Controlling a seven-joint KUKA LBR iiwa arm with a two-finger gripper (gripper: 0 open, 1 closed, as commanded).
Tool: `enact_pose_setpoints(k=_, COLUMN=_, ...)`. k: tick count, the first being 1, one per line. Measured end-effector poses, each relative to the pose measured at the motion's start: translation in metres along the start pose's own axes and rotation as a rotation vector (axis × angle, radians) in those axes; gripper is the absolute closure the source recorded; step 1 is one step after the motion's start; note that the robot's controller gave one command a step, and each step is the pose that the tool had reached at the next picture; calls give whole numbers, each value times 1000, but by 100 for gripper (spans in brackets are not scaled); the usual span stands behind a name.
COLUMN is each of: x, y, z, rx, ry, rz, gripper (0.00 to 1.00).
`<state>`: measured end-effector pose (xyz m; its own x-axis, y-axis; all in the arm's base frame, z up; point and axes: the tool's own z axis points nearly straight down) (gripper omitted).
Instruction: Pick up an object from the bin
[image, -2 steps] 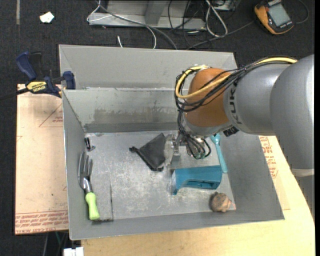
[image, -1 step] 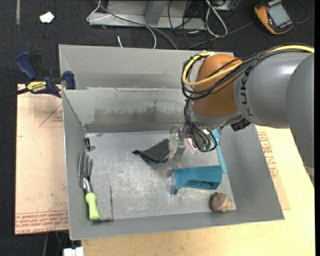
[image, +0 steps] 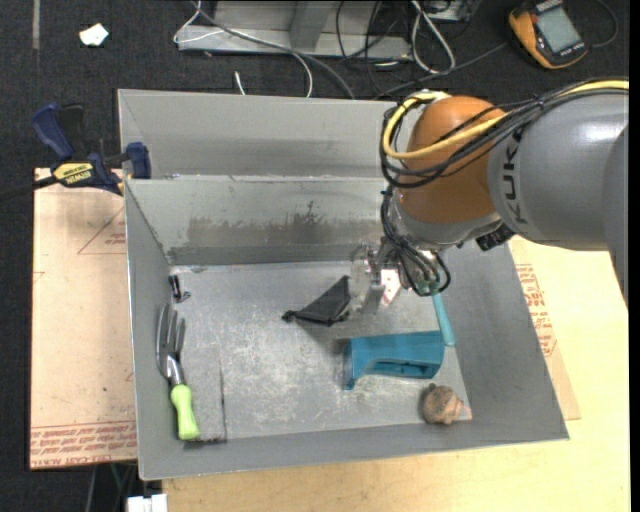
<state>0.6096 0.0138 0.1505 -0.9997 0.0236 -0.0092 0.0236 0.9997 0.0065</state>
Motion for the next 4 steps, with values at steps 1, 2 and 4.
enact_pose_setpoints(k=1, x=-21, y=17, z=56, rx=-1, ry=-6, rz=-101, gripper=100)
enact_pose_setpoints(k=2, x=-15, y=4, z=-84, rx=0, ry=-7, rz=37, gripper=0)
enact_pose_setpoints(k=4, x=-8, y=38, z=-20, rx=-1, ry=-20, rz=23, gripper=0)
